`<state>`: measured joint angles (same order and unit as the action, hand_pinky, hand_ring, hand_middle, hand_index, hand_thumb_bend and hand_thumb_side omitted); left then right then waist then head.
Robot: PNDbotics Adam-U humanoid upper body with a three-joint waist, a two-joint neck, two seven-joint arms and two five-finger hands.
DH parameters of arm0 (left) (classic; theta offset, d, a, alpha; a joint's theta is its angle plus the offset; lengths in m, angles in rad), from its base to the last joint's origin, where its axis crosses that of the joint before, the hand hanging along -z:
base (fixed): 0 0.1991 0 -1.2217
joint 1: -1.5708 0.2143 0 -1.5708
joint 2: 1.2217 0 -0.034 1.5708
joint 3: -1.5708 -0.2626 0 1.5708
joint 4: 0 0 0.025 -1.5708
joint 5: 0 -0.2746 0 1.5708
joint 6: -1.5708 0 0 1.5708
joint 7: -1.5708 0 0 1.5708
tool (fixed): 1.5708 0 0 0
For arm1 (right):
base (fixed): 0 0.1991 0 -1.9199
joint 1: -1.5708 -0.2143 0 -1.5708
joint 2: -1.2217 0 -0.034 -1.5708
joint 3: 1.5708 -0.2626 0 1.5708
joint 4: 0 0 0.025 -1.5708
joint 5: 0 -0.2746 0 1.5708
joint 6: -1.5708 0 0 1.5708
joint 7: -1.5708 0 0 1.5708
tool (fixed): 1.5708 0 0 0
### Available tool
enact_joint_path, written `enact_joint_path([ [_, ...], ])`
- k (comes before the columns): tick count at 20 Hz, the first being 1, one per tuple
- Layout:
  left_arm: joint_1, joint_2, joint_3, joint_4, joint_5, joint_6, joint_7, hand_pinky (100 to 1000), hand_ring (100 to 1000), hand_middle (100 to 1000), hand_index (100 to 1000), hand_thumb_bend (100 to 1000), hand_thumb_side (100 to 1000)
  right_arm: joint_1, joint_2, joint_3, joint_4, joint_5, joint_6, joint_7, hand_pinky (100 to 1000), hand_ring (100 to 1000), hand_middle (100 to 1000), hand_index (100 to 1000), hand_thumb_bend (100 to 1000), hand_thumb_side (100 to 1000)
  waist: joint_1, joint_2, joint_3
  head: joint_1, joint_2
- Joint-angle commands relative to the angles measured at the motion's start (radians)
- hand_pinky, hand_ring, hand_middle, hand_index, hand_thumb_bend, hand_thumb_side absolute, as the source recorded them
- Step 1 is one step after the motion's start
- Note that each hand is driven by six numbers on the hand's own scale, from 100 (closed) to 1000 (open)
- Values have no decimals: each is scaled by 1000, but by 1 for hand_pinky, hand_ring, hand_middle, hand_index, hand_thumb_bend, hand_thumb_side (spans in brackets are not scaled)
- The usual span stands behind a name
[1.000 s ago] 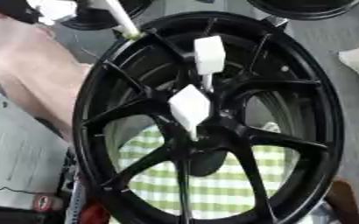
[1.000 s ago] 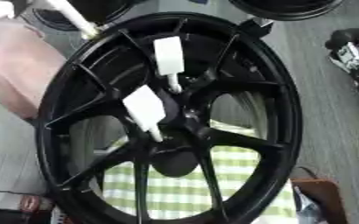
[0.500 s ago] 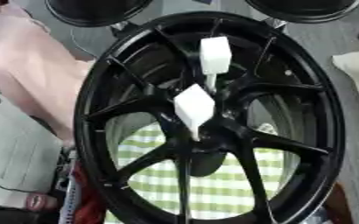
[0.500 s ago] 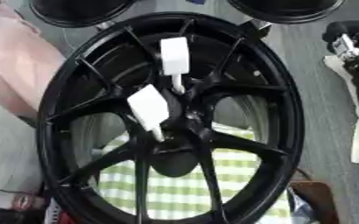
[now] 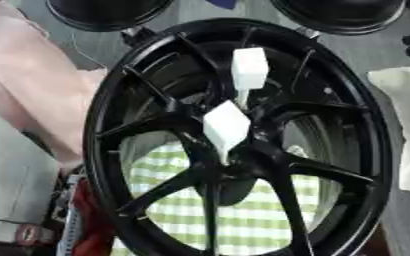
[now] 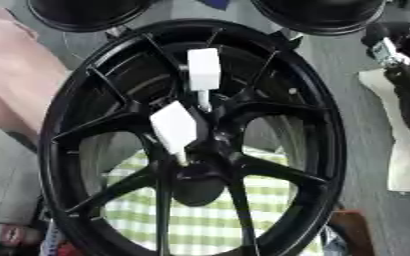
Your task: Pull the pin out of the wheel hub.
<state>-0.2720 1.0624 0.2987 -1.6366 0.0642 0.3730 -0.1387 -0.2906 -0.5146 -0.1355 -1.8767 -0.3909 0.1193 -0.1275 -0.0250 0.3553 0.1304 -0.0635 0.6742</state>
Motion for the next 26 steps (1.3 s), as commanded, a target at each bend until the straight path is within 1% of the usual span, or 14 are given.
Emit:
enact_joint_path([
  [1,20,-34,4,-32,-4,-2,5,813,491,362,439,100,178,-14,-10,-7,-20,-8,0,0,908,806,599,657,286,331,-1,-12,0,4,-20],
  [5,58,-124,-21,-61,-20,22,3,816,498,379,473,100,188,-23,-1,-4,-21,-12,1,2,908,806,599,656,286,330,-10,-6,-6,10,-27],
  [6,64,-142,-27,-67,-24,27,2,826,521,427,534,100,268,-24,1,-4,-21,-13,1,3,908,806,599,656,287,330,-13,-4,-8,11,-29],
  [7,70,-156,-31,-71,-23,30,-3,852,578,518,642,100,389,-26,2,-3,-21,-14,1,3,907,806,599,656,287,330,-15,-3,-9,12,-31],
  [8,77,-164,-37,-77,-28,29,-16,888,660,646,773,100,580,-27,3,-3,-21,-14,1,4,907,806,599,656,287,330,-17,-2,-10,12,-32],
  [9,84,-168,-43,-83,-43,22,-38,926,766,788,898,284,721,-29,3,-3,-21,-14,1,4,907,806,599,656,287,330,-18,-1,-11,13,-31],
  [11,93,-172,-46,-92,-91,1,-93,965,847,920,995,564,826,-30,3,-3,-21,-15,0,4,907,806,599,656,286,331,-21,0,-11,14,-31],
  [12,95,-173,-44,-94,-113,-9,-114,965,848,930,1000,657,874,-30,3,-3,-21,-15,0,4,907,806,599,656,286,331,-22,1,-10,14,-31],
  [14,96,-172,-38,-96,-144,-22,-142,954,837,905,993,763,917,-31,3,-3,-20,-15,0,3,907,806,599,656,285,331,-23,1,-10,14,-30],
  [17,93,-170,-26,-96,-169,-25,-145,947,824,877,961,723,898,-32,0,-3,-21,-15,-1,3,907,806,599,656,285,331,-23,-1,-8,15,-26],
  [18,91,-170,-21,-99,-168,-25,-137,940,800,824,913,553,878,-32,0,-3,-20,-15,-1,2,906,806,600,656,285,331,-23,-1,-8,15,-26],
  [20,85,-174,-7,-115,-136,-33,-95,926,755,752,854,170,955,-32,-2,-3,-20,-15,-2,2,906,806,600,656,284,331,-24,-2,-6,14,-23],
  [21,81,-179,1,-132,-102,-47,-58,913,730,723,832,100,942,-32,-3,-3,-20,-15,-2,2,906,806,600,656,284,331,-24,-2,-5,13,-22],
  [26,71,-204,18,-275,86,-168,215,895,671,656,811,100,834,-35,-11,-2,-20,-13,-3,2,905,806,600,656,282,331,-29,-4,-4,11,-19],
])
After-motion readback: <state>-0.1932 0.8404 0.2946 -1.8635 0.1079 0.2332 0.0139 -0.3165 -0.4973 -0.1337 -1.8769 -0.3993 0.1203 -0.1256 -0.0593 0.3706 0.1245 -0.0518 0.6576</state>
